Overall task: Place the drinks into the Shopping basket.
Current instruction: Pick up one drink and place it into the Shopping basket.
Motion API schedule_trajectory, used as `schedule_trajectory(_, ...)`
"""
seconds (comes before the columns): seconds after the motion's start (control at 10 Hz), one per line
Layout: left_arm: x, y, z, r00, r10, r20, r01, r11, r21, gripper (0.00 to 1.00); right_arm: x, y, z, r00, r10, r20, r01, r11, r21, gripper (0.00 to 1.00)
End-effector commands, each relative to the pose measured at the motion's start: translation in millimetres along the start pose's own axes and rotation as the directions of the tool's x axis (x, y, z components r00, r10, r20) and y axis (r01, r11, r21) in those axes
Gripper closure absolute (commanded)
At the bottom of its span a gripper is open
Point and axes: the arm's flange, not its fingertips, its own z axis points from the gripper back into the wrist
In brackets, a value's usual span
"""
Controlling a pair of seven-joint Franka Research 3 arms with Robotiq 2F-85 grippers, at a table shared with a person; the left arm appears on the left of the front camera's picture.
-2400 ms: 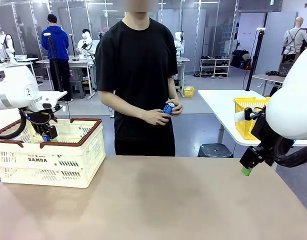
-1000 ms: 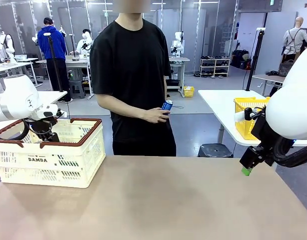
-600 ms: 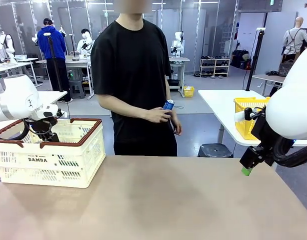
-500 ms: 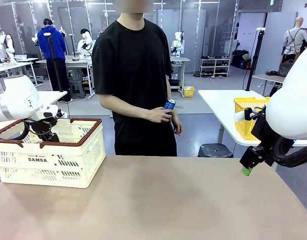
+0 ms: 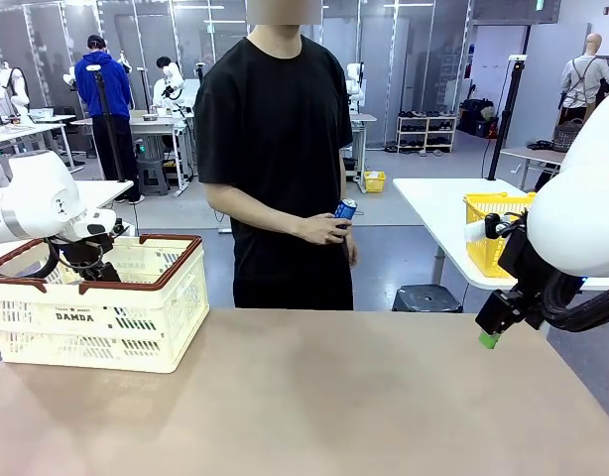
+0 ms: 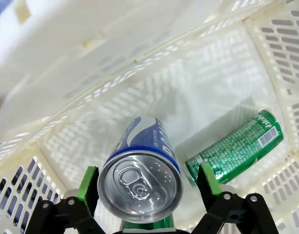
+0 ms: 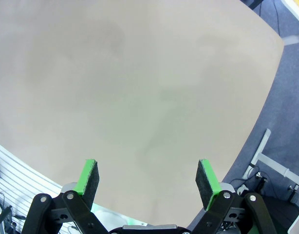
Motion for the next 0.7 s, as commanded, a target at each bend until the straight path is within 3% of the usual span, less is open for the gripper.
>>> schedule_trajectory(0.0,-8,-5,14,1.0,-0.016,0.019,0.016,1.0,-0.007,0.0,-1,-1,0,1.0,-0.003,0.0,0.003,1.0,0.003,0.0)
schedule_trajectory(0.6,2,-1,13,1.0,-0.001,0.016,0.001,1.0,0.009,0.0,-1,-1,0,1.0,-0.003,0.0,0.003,1.0,0.003,0.0)
